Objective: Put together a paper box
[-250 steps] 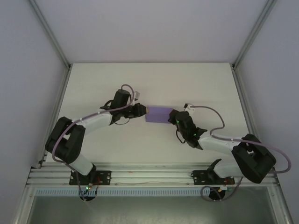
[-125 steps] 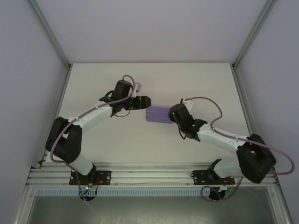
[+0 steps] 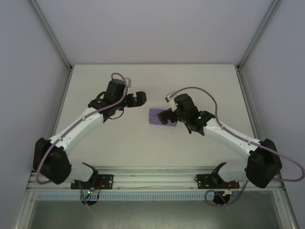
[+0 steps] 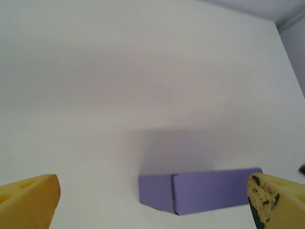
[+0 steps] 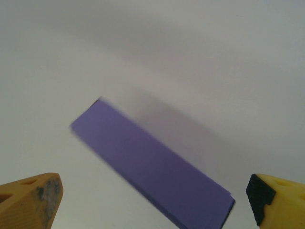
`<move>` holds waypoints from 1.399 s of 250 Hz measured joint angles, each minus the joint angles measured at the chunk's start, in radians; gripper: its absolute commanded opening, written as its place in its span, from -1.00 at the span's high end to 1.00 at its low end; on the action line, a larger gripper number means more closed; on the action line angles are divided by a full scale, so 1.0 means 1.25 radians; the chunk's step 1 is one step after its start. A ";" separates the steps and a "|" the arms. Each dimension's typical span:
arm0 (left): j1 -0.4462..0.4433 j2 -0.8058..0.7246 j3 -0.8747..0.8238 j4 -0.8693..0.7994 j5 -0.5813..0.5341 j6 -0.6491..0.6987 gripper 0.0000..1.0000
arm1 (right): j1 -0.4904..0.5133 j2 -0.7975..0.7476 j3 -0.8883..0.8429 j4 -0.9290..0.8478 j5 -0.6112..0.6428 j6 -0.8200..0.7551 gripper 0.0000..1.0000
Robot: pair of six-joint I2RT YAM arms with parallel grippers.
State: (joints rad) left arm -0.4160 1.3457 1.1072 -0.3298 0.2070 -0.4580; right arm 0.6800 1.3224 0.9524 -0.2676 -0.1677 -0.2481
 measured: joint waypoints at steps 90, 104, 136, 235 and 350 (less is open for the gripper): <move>0.005 -0.031 -0.063 -0.033 -0.090 0.000 -1.00 | 0.000 0.273 0.242 -0.255 -0.020 -0.425 -1.00; 0.005 -0.025 -0.066 -0.038 -0.089 0.000 -1.00 | 0.000 0.308 0.270 -0.275 -0.009 -0.450 -0.97; 0.005 -0.017 -0.067 -0.039 -0.089 0.000 -1.00 | 0.000 0.374 0.302 -0.281 0.026 -0.481 -0.90; 0.005 -0.013 -0.086 -0.040 -0.089 -0.012 -1.00 | 0.000 0.434 0.293 -0.200 0.093 -0.532 0.03; 0.005 -0.084 -0.093 -0.046 -0.111 -0.013 -1.00 | 0.033 0.399 0.130 0.132 0.328 -0.642 0.07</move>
State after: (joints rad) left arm -0.4103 1.2407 0.9905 -0.3870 0.0685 -0.4736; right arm 0.7216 1.8206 1.1152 -0.1032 0.2428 -1.0504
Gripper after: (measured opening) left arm 0.994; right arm 0.453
